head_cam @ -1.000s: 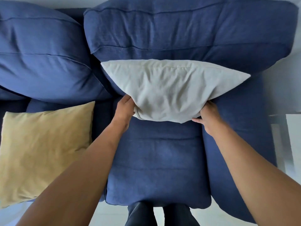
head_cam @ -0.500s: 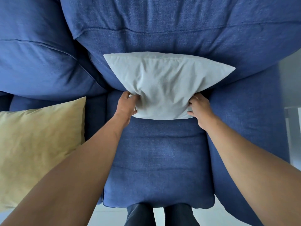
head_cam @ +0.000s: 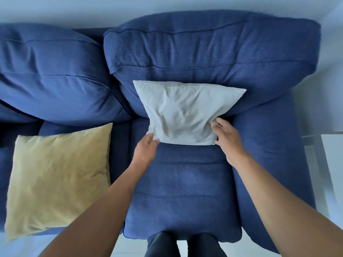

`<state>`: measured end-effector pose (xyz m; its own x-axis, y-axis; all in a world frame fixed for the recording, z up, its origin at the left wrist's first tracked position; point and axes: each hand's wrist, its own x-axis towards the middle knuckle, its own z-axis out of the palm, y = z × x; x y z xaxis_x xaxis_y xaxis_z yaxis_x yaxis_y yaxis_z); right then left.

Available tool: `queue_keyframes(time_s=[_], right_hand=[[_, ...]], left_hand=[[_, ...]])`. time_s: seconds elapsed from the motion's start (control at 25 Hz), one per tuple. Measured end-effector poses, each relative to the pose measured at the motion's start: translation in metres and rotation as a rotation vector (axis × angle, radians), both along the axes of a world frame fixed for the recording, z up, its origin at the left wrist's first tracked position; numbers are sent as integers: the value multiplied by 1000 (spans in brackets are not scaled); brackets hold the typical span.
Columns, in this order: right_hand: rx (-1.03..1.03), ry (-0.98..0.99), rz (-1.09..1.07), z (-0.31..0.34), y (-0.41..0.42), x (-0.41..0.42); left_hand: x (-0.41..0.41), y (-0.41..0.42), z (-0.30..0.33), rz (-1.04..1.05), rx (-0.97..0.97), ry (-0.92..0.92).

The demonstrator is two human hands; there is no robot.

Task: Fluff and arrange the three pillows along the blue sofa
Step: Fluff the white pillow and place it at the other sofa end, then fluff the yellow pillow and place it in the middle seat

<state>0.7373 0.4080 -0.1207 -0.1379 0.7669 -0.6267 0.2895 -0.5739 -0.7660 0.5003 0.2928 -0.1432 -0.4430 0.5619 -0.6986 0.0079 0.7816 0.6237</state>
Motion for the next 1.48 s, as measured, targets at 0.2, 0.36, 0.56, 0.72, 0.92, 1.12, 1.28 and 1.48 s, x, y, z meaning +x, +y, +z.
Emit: queue_keyframes(time_s=[0.2, 0.36, 0.56, 0.72, 0.92, 1.12, 1.28, 1.48], right_hand=[[115, -103, 123, 42, -45, 17], [205, -252, 282, 70, -80, 23], [281, -236, 394, 97, -126, 7], [316, -226, 513, 107, -161, -18], [394, -220, 648, 116, -213, -61], [443, -262, 756, 119, -288, -142], [466, -244, 799, 117, -359, -208], [464, -257, 855, 109, -424, -280]], left_hand=[[28, -57, 47, -49, 60, 102], [46, -90, 84, -84, 148, 225], [49, -134, 120, -45, 171, 349], [34, -178, 132, -20, 148, 390], [3, -245, 140, 67, 127, 405], [-62, -348, 136, 101, 104, 419], [-129, -438, 133, 203, 82, 423], [-210, -514, 133, 232, 40, 434]])
